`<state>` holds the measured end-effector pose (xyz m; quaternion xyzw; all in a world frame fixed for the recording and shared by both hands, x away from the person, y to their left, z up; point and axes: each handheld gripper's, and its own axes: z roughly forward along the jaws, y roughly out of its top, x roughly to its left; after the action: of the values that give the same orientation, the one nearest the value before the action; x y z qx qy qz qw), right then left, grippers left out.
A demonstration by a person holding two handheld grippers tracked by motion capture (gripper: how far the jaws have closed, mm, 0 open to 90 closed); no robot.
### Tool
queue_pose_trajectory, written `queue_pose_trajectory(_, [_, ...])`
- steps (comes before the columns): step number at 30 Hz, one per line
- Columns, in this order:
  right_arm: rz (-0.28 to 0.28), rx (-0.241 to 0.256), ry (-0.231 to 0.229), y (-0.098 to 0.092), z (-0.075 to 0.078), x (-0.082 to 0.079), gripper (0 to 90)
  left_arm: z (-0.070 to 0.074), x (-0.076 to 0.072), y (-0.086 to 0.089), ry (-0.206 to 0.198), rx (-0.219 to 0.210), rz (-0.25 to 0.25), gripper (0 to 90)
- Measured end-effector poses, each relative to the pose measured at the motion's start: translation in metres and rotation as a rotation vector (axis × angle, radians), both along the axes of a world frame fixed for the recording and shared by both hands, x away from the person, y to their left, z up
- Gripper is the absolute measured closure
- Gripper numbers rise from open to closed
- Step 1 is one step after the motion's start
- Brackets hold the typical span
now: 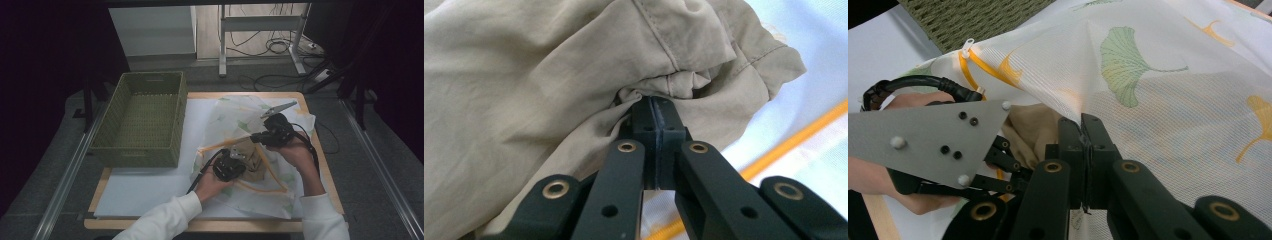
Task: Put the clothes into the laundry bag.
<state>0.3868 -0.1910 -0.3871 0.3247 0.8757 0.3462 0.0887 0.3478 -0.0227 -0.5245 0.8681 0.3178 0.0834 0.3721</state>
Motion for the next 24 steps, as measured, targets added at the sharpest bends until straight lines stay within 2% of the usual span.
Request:
queue_pose_trajectory(15, [0.0, 0.007, -0.003, -0.0013, 0.0012, -0.0001, 87.5, -0.0028, 0.0081, -0.0078, -0.023, -0.022, 0.023, 89.8])
queue_pose_trajectory(18, [0.001, 0.008, -0.002, -0.0015, 0.0014, -0.0002, 87.5, -0.0029, 0.0091, -0.0078, -0.016, -0.03, 0.027, 89.8])
queue_pose_trajectory(24, [-0.001, 0.008, 0.003, -0.001, 0.0005, 0.0003, 87.6, -0.0021, 0.0102, -0.0091, -0.019, -0.023, 0.029, 89.8])
